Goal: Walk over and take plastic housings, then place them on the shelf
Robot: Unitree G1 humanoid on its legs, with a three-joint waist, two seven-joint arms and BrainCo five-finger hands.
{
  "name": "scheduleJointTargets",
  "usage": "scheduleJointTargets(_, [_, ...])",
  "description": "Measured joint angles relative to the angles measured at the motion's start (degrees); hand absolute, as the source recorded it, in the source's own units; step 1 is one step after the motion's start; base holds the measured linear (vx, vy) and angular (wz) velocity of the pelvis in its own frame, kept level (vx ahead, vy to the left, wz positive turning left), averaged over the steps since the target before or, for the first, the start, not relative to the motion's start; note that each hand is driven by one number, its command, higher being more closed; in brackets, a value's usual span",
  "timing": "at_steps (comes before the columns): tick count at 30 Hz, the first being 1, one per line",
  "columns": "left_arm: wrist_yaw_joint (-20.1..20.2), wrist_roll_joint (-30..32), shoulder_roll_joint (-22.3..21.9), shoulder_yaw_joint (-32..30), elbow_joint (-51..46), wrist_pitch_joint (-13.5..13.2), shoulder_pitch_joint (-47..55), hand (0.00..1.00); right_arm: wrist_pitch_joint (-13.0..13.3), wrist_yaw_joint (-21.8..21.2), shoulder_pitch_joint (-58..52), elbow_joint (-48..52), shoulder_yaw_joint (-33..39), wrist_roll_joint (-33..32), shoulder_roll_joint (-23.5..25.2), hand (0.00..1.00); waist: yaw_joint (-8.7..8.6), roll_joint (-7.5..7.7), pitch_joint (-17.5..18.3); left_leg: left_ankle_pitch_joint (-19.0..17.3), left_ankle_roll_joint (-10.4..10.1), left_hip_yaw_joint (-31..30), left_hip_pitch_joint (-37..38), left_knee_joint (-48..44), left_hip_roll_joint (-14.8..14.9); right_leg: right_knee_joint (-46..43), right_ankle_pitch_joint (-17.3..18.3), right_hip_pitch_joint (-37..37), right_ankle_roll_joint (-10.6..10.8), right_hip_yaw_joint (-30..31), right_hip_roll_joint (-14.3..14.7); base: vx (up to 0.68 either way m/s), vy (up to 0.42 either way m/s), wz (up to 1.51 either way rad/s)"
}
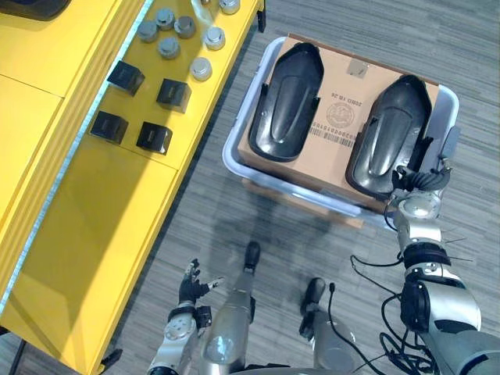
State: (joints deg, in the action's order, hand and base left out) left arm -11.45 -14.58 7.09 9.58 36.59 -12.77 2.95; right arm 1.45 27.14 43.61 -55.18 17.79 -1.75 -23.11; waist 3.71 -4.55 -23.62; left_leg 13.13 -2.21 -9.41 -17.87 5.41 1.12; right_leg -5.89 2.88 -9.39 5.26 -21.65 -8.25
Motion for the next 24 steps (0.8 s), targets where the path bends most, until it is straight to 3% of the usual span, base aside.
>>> scheduleJointTargets(8, [0.04, -0.7, -0.08, 0.08, 0.0, 0.02, -1.2, 0.0, 0.97, -2.05, -1.03, 1.67, -1.23, -2.21, 0.11, 1.0, -1.38, 0.12, -0.87, 0.03, -0.09, 0.31, 0.29, 0.05, 0.23, -0.04, -0.06, 0.08, -0.03, 0.41, 0.13, -0.01, 0.001, -0.01])
scheduleJointTargets(12, [0.04, -0.65, -0.09, 0.06, -2.54, 0.12, -1.72, 0.0, 0.59, -1.99, -7.76, 12.71, -1.95, -1.93, 1.84, 1.0, -1.63, 0.22, -0.82, 0.02, -0.1, 0.42, 0.76, 0.05, 0.23, -0.04, -0.06, 0.6, -0.03, 0.37, 0.07, 0.01, 0.0, 0.01])
scheduleJointTargets(19, [-0.03, -0.39, -0.01, -0.22, -21.97, 0.09, 0.7, 0.0, 0.39, -0.41, -21.94, 35.3, -0.06, 5.63, 7.89, 1.0, -3.12, 1.66, 0.38, -1.15, -0.7, 0.82, 4.39, 0.18, 0.39, 0.0, 0.33, 3.96, 0.23, 1.41, 0.12, -0.02, 0.004, -0.03])
scheduleJointTargets(24, [-2.79, 3.11, -1.04, 0.71, -36.93, 0.01, 2.56, 0.0, 0.45, 1.81, -30.13, 51.37, -1.79, 12.73, 13.72, 1.0, -4.66, 3.59, 6.33, -1.51, -0.22, 1.2, 6.1, 0.13, -0.03, 0.03, 1.09, 5.6, 0.61, 1.61, -0.27, 0.04, -0.006, 0.0])
